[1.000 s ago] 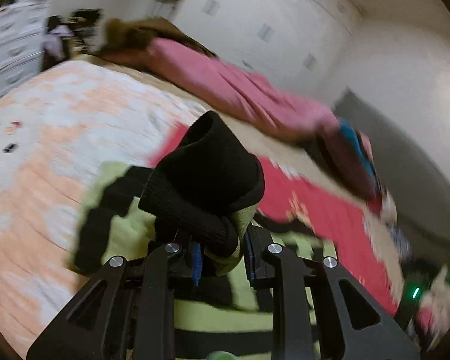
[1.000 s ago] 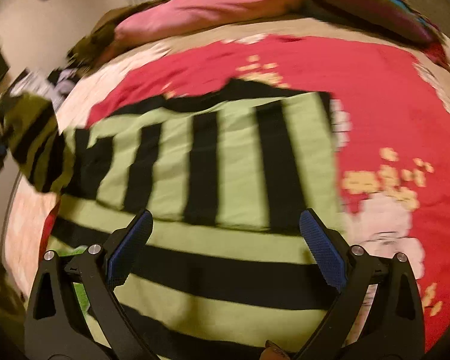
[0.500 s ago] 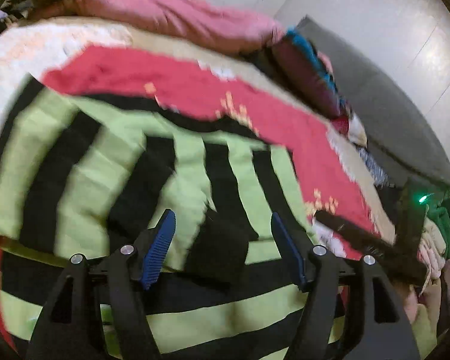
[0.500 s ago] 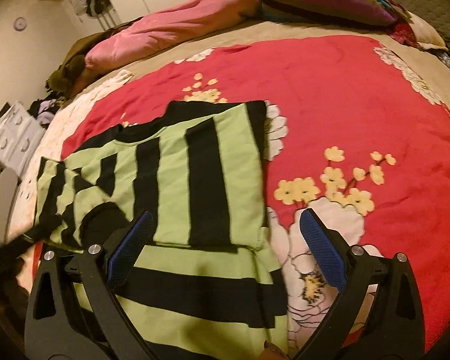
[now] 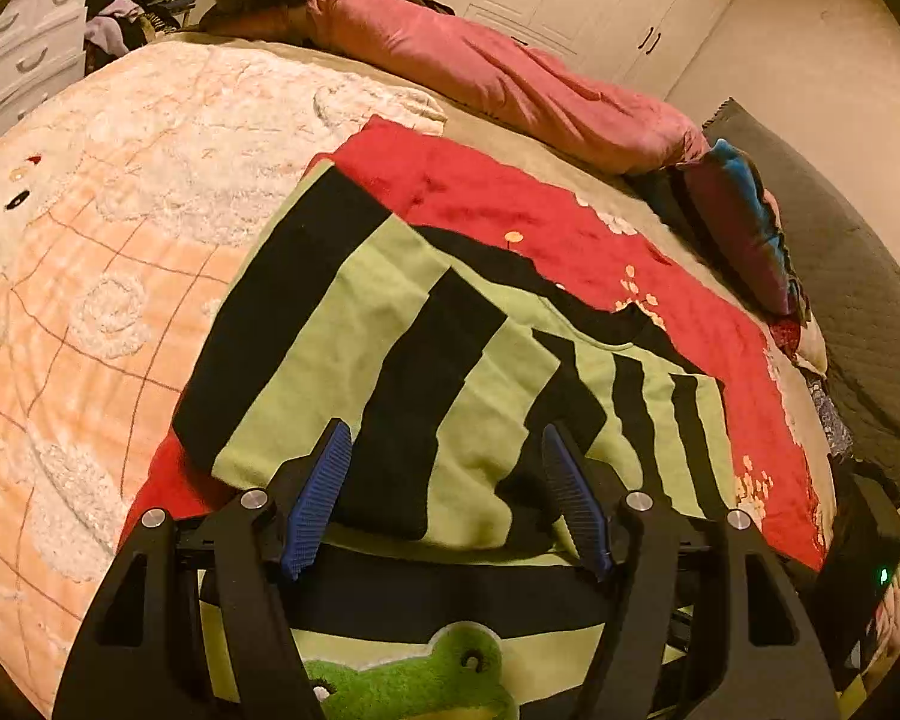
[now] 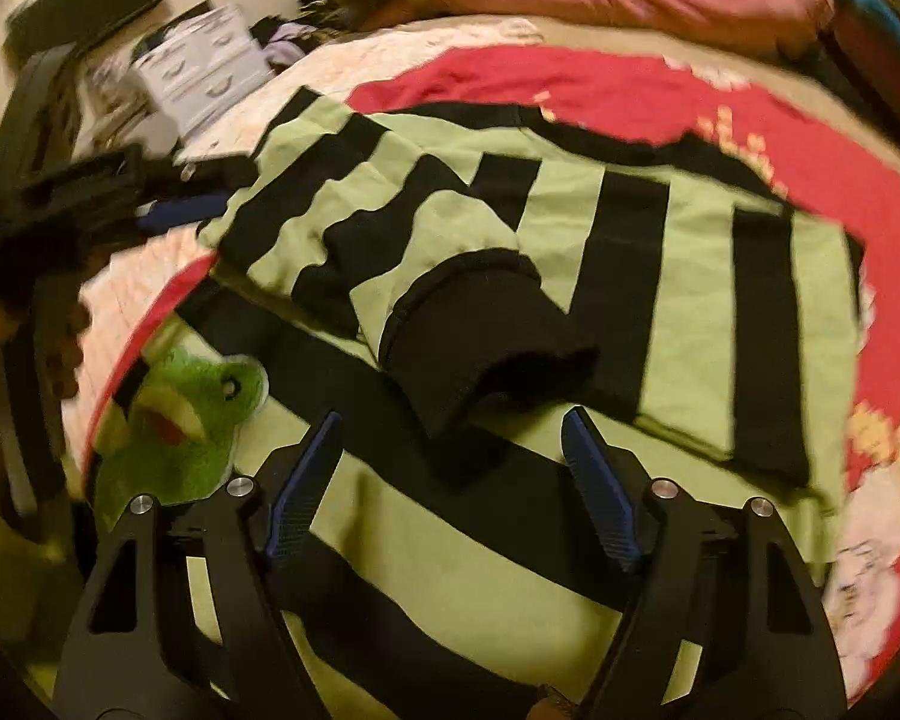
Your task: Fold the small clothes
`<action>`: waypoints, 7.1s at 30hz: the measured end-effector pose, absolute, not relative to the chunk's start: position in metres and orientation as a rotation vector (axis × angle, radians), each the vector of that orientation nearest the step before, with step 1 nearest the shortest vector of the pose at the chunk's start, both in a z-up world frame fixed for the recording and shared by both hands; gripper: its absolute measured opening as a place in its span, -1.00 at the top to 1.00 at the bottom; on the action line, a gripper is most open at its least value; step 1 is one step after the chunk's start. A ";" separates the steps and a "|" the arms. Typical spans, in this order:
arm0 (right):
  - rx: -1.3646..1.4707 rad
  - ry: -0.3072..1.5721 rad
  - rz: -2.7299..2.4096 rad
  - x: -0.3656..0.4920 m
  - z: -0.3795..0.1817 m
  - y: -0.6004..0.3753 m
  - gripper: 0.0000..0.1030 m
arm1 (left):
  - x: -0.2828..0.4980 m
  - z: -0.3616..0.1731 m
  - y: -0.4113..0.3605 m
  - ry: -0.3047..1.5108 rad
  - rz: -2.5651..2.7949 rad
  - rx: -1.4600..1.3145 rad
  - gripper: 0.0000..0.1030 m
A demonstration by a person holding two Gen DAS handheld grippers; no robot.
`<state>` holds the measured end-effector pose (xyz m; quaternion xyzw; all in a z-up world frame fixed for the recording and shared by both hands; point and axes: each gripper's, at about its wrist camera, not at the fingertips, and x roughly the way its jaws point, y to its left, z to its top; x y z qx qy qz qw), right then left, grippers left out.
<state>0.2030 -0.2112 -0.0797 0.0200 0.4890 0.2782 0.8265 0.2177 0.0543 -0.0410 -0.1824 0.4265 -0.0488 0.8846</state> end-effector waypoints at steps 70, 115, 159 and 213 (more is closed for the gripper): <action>0.479 1.158 0.596 0.289 -0.093 -0.315 -0.20 | 0.268 -0.091 0.025 0.998 -0.131 -0.252 -0.38; 0.689 0.957 0.670 0.294 -0.105 -0.398 -0.30 | 0.259 -0.103 -0.084 1.098 -0.383 -0.083 0.15; 0.084 0.897 0.706 0.216 -0.051 -0.360 0.37 | 0.311 -0.070 -0.108 1.047 -0.483 -0.186 0.10; 0.087 0.794 0.320 0.161 0.021 -0.308 -0.82 | 0.164 0.038 0.010 0.825 -0.115 -0.083 -0.88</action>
